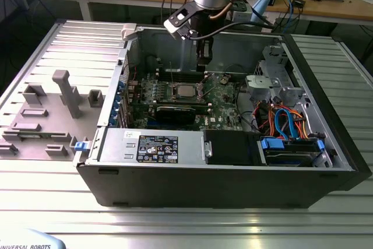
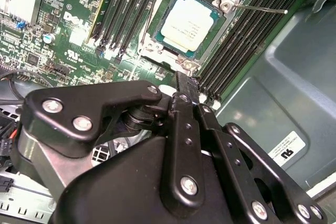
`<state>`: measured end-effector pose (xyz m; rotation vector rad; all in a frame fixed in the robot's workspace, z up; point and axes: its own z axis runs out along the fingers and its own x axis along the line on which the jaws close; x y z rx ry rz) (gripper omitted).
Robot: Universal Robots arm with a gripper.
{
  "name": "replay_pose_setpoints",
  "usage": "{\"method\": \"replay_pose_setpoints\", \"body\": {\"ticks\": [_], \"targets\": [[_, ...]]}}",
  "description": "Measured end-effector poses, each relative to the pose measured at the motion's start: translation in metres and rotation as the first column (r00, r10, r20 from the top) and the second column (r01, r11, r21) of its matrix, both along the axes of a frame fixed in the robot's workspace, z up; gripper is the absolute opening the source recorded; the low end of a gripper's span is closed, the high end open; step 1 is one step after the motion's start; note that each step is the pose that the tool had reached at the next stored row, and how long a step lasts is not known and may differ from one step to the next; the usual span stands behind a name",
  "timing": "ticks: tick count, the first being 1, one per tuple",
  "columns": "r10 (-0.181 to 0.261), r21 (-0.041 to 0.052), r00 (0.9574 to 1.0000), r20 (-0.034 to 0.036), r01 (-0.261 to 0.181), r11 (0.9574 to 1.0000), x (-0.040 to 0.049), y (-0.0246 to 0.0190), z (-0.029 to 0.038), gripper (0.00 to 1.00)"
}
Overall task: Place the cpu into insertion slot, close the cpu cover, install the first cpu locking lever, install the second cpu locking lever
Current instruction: 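Close the cpu cover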
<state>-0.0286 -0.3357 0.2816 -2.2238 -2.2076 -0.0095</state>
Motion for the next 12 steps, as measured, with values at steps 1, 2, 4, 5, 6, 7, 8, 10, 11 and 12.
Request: {"method": "replay_pose_setpoints", "body": {"ticks": [1, 2, 4, 5, 6, 7, 8, 10, 11, 12], "targets": [[0.0, 0.0, 1.0, 0.0, 0.0, 1.0, 0.0001, 0.0, 0.0, 0.11], [0.0, 0.0, 1.0, 0.0, 0.0, 1.0, 0.0002, 0.0, 0.0, 0.11], [0.0, -0.0001, 1.0, 0.0, 0.0, 1.0, 0.0002, 0.0, 0.0, 0.11], [0.0, 0.0, 1.0, 0.0, 0.0, 1.0, 0.0003, 0.0, 0.0, 0.11], [0.0, 0.0, 1.0, 0.0, 0.0, 1.0, 0.0004, 0.0, 0.0, 0.11], [0.0, 0.0, 1.0, 0.0, 0.0, 1.0, 0.0004, 0.0, 0.0, 0.11], [0.0, 0.0, 1.0, 0.0, 0.0, 1.0, 0.0015, 0.0, 0.0, 0.11], [0.0, 0.0, 1.0, 0.0001, 0.0, 1.0, 0.0031, 0.0, 0.0, 0.11], [0.0, 0.0, 1.0, 0.0, 0.0, 1.0, 0.0031, 0.0, 0.0, 0.11], [0.0, 0.0, 1.0, 0.0, 0.0, 1.0, 0.0031, 0.0, 0.0, 0.11]]}}
